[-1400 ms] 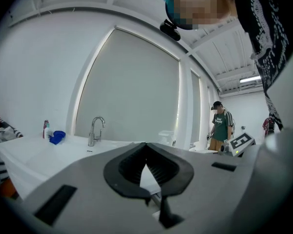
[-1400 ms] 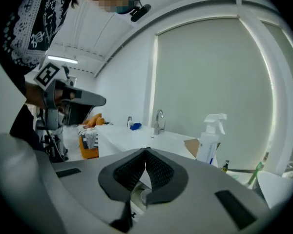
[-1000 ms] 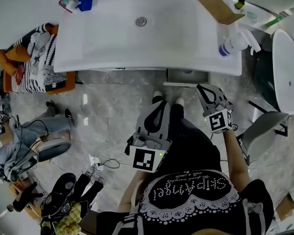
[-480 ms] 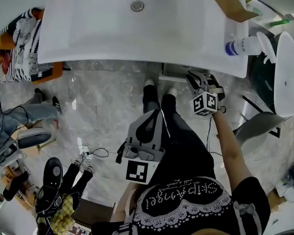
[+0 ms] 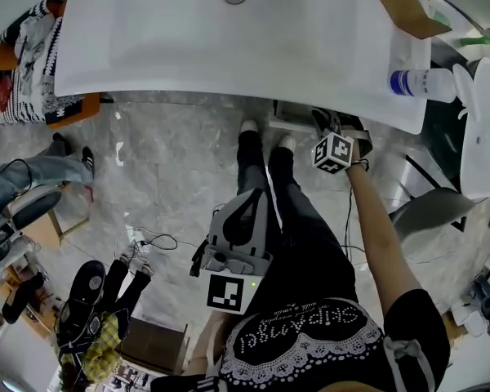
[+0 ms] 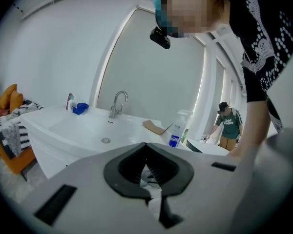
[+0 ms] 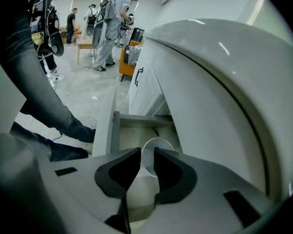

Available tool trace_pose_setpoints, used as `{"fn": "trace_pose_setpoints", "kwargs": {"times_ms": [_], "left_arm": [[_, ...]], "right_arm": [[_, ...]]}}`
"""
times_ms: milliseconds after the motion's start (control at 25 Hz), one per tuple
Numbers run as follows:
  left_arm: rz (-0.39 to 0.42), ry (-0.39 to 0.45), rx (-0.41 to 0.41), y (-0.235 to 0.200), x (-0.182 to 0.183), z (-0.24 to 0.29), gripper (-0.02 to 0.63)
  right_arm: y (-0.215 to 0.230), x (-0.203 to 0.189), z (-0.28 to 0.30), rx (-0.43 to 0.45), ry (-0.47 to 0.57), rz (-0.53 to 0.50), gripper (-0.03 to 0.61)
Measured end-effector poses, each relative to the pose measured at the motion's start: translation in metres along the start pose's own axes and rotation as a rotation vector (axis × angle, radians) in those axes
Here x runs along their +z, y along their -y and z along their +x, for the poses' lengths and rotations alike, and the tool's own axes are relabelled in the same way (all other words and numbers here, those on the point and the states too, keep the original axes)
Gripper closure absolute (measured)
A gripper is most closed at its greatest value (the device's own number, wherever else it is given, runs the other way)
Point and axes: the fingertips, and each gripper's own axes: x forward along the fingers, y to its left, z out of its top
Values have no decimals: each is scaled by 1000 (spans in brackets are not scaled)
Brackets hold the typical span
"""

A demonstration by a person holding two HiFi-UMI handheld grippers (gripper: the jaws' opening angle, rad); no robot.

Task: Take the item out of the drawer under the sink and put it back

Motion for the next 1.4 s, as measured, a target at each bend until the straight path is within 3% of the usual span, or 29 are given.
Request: {"fn": "trace_pose_setpoints", "kwargs": {"times_ms": [200,560,720,840,1160,1400], "left_arm": [[-18,-8,24,-7,-3,0,611],[-50,-4,55,-14,-7,5,611],[-47,14,61,-11,-2,9,611],[-46,14,56,-8,0,11,611],[-32,35,38,-9,4,12,611],[-12,55,3,-1,12,8,611]], "right_arm": [[0,-1,12,19,-25,-7,503],[-9,-5,29,161,-106,21,505],[-8,-10,39,176,-125,-5,506],[-12,-18,38,186,-136,-3,547],[-8,-4,13,113,-68,-15,549],[-23,2,-20,81,-10,82,549]]}}
